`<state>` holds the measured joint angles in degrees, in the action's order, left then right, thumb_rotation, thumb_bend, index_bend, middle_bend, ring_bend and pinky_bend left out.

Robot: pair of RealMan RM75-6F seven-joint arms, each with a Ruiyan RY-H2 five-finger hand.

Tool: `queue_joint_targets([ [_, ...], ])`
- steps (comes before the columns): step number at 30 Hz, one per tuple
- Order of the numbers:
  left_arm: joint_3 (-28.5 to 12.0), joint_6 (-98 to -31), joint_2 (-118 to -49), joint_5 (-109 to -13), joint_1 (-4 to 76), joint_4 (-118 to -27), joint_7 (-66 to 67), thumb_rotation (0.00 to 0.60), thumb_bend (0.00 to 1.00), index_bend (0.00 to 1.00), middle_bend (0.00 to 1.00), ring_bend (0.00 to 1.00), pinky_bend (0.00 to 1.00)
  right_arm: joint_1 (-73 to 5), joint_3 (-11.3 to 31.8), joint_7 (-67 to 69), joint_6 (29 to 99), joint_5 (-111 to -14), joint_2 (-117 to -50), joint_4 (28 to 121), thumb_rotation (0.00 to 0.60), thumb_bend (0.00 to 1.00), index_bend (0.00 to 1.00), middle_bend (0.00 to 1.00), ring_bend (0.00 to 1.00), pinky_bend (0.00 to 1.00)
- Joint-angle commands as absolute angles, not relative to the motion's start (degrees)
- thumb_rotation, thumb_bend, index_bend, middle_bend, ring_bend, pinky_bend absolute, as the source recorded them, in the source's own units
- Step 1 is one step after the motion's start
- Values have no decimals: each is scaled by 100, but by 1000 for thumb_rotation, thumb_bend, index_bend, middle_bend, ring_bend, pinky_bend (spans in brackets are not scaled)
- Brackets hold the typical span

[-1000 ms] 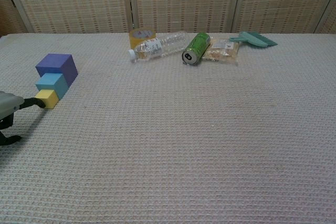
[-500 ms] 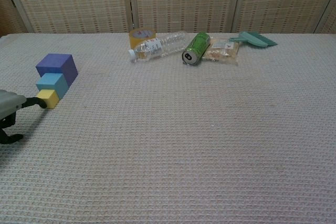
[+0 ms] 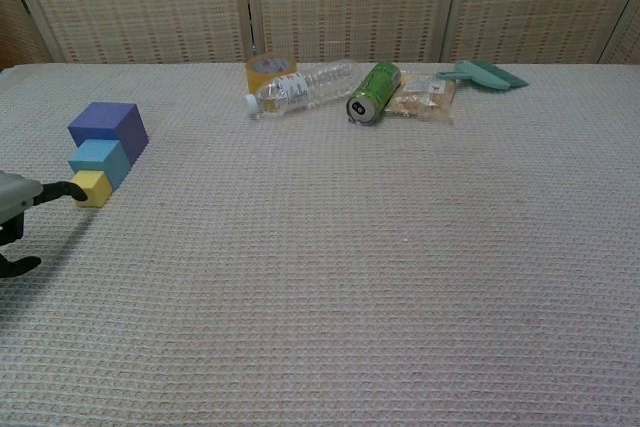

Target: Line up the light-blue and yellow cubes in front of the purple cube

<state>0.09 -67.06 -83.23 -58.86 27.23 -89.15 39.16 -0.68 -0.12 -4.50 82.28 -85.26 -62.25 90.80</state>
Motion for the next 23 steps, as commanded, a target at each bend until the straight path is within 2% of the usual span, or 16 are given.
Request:
queue_joint_targets([
  [1,275,-7400,-7946,-6543,2307,-9473,3589,600,365,135,1000,1000,1000,-65,-19,-438,8232,-8540,-6220,9075,600,1,0,0,0,0],
  [5,640,-8567,-7584,-7486,1589,-9719,2893,600,364,122,964,993,1000,-25,-53,-391,8333,-8645,-6198,9094,600,1,0,0,0,0],
  [7,872,-9140,-7393,-7910,1177,-9716,2507,600,365,109,816,864,982,10,-80,-363,8422,-8735,-6190,9101,600,1,0,0,0,0],
  [8,964,-9333,-7307,-8039,1013,-9723,2332,600,363,98,689,713,914,26,-92,-358,8462,-8775,-6189,9105,600,1,0,0,0,0],
  [9,1046,-9499,-7220,-8122,853,-9736,2155,600,362,89,572,565,804,45,-105,-356,8509,-8817,-6191,9114,600,1,0,0,0,0],
  [11,1105,-9906,-7033,-8185,496,-9766,1718,600,361,80,341,284,456,121,-156,-372,8668,-8949,-6190,9156,600,0,0,0,0,0],
  [12,1083,-10058,-6966,-8171,370,-9770,1574,600,362,85,262,187,300,165,-186,-383,8764,-9028,-6194,9174,600,0,0,0,0,0],
  [13,1070,-10165,-6873,-8179,283,-9781,1491,600,363,88,222,136,230,208,-219,-400,8854,-9114,-6202,9181,600,0,0,0,0,0],
  [15,985,-10351,-6680,-8244,165,-9808,1268,600,361,81,141,47,160,283,-306,-452,8982,-9287,-6225,9164,600,1,0,0,0,0],
  [17,883,-10430,-6575,-8275,101,-9835,1153,600,359,65,87,7,151,326,-369,-468,9007,-9355,-6232,9146,600,1,0,0,0,0],
  [23,930,-9994,-6386,-8489,134,-9991,1225,600,359,53,69,0,147,504,-422,-388,9316,-9497,-6216,9075,600,1,0,0,0,0],
])
